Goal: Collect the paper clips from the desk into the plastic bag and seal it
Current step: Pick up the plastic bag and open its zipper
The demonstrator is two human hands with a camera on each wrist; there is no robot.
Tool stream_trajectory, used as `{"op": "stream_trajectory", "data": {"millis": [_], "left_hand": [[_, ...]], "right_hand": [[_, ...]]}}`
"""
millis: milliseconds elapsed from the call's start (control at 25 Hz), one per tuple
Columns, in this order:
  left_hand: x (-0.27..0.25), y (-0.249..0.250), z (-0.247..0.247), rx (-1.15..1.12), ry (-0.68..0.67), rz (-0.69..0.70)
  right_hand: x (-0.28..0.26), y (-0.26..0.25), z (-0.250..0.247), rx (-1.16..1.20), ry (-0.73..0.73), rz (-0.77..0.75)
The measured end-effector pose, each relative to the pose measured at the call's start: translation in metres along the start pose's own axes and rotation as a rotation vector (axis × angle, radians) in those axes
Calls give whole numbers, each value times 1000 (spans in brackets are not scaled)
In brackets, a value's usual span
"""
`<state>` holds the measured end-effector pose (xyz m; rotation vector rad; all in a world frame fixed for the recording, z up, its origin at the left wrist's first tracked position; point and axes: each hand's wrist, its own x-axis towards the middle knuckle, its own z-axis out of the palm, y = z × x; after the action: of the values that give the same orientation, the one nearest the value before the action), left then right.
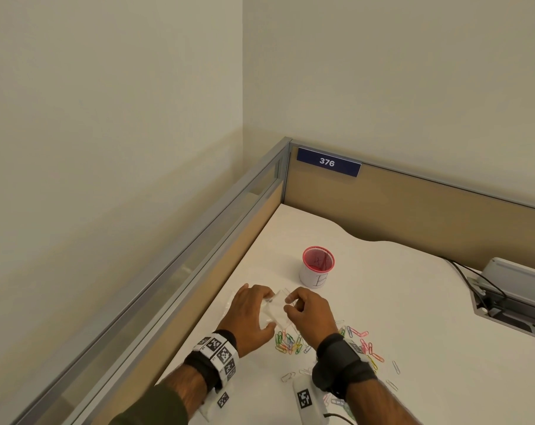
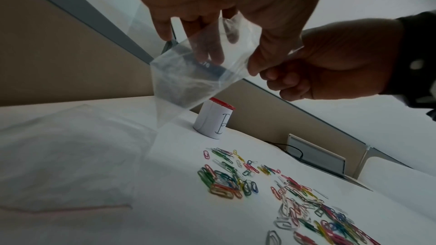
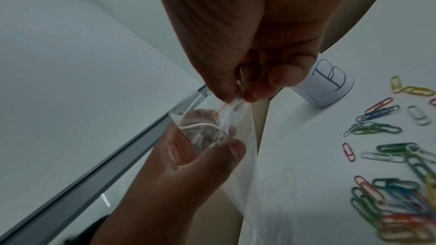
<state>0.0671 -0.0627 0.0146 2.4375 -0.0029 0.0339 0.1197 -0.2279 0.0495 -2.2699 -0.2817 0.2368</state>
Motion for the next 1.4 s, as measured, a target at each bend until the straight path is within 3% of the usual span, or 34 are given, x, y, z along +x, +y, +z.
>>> {"op": "stream_trajectory", "data": {"millis": [120, 200, 360, 600, 1000, 1400], "left_hand": [[3, -2, 0, -24, 25, -42], [5, -4, -2, -25, 50, -73], [6, -9, -1, -26, 55, -68], [5, -2, 6, -34, 34, -6], [-7, -3, 7, -224, -31, 15], [-14, -1, 13, -276, 33, -25]], "right_hand": [[-7, -6, -1, -15, 76, -31], [-13, -13, -5, -44, 143, -159], [-19, -24, 3, -277, -69, -322], [-19, -23, 14, -195, -153, -236], [-35, -26, 5, -227, -294, -304], [-43, -34, 4, -193, -239, -296]]}}
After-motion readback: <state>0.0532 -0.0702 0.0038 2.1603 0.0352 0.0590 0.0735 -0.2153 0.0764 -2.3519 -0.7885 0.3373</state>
